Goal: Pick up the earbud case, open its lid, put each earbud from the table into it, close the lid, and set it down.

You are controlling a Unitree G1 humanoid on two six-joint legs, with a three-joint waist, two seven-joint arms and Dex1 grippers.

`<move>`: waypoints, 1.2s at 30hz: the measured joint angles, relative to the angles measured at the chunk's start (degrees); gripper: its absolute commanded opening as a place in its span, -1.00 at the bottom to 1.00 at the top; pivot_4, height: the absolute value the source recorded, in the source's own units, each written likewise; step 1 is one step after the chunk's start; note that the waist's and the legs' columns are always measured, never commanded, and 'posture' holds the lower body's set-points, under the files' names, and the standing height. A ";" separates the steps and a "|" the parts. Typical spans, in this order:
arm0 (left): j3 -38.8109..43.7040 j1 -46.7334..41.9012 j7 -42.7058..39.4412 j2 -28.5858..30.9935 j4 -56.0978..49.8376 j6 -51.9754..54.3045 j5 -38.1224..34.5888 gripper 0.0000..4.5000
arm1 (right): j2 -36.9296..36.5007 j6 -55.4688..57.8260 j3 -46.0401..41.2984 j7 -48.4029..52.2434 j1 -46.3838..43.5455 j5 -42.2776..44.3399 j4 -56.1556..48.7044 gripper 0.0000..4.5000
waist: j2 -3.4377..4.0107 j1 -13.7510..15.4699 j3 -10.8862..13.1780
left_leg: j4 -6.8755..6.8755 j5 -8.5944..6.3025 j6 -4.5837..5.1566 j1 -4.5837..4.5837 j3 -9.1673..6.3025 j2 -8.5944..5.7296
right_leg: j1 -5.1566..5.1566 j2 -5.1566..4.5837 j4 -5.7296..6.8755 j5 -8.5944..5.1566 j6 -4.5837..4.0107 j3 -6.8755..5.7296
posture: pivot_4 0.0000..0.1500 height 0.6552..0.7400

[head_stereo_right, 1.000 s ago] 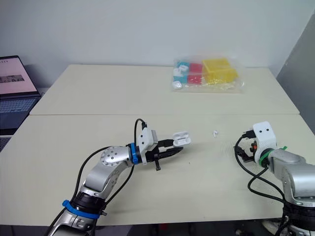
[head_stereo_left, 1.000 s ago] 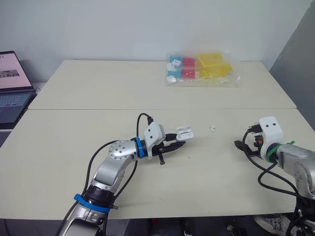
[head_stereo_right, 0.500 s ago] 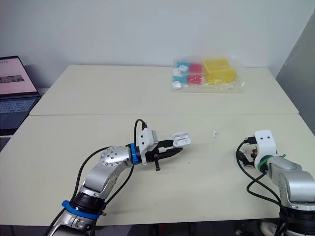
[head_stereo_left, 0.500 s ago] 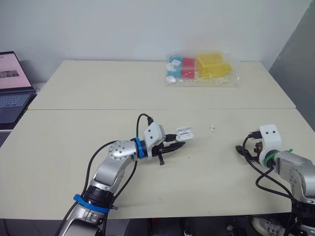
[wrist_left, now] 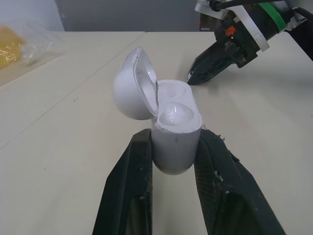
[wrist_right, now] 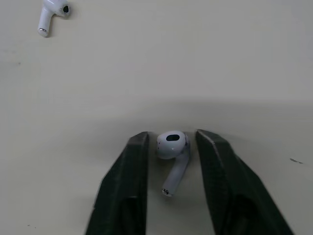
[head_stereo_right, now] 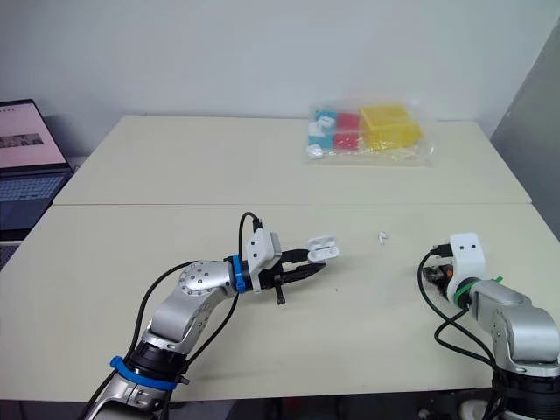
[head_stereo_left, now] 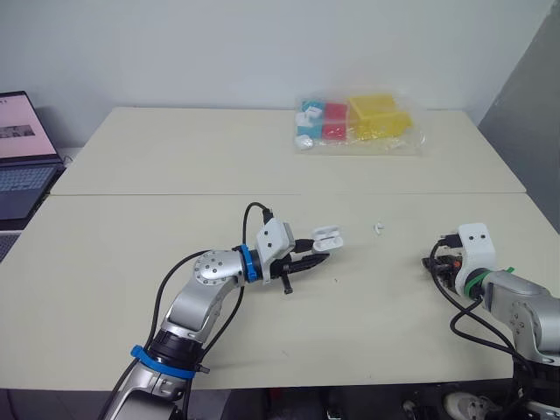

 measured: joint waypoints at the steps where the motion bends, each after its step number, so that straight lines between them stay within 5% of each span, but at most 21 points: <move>1: 0.00 0.00 0.00 0.00 0.00 0.00 0.03 -0.64 | -0.07 -0.02 0.00 0.00 -0.01 0.00 0.01 -0.81 | 0.00 0.00 0.00 | 0.00 0.00 0.00 0.00 -0.01 0.00 | 0.00 0.00 0.00 0.00 0.00 0.00 | 1.00 1.00; 12: -0.01 0.32 -0.02 0.39 0.00 0.00 0.53 -0.64 | -7.27 -1.70 2.80 6.35 0.16 0.58 -0.06 -0.81 | 0.01 0.00 0.01 | -0.03 0.00 0.00 -0.01 -0.01 0.01 | -0.03 0.01 -0.02 0.00 0.00 -0.02 | 1.00 1.00; 16: -0.01 1.36 -0.18 1.18 -1.00 0.07 0.53 -0.64 | -18.08 -11.31 9.11 18.52 1.09 0.98 -0.93 -0.81 | 0.05 -0.06 0.03 | -0.06 -0.01 0.01 -0.01 -0.01 0.00 | -0.04 0.01 -0.06 -0.01 0.00 -0.03 | 1.00 1.00; 20: 0.00 2.33 -0.23 1.88 -2.38 0.59 0.34 -0.64 | -27.66 -32.31 15.17 33.22 2.52 -2.79 1.42 -0.81 | 0.00 -0.02 0.05 | -0.06 -0.01 0.01 -0.02 -0.03 0.01 | -0.01 0.03 -0.14 -0.01 0.00 -0.08 | 1.00 1.00; 25: 0.11 3.53 0.03 2.48 -5.19 2.25 0.06 -0.64 | -29.98 -51.88 19.23 45.94 1.49 -5.81 11.62 -0.81 | 0.00 0.02 0.06 | -0.02 -0.01 0.01 -0.01 0.02 0.00 | -0.01 0.01 -0.13 -0.01 0.01 -0.04 | 1.00 1.00; 36: 0.22 6.01 0.38 4.29 -8.94 4.66 -0.60 -0.64 | -33.16 -63.31 27.66 60.61 -7.94 -13.78 26.85 -0.81 | 0.01 0.06 0.06 | -0.02 -0.01 0.00 0.08 0.05 0.03 | 0.00 0.02 -0.04 -0.01 -0.01 -0.02 | 1.00 1.00</move>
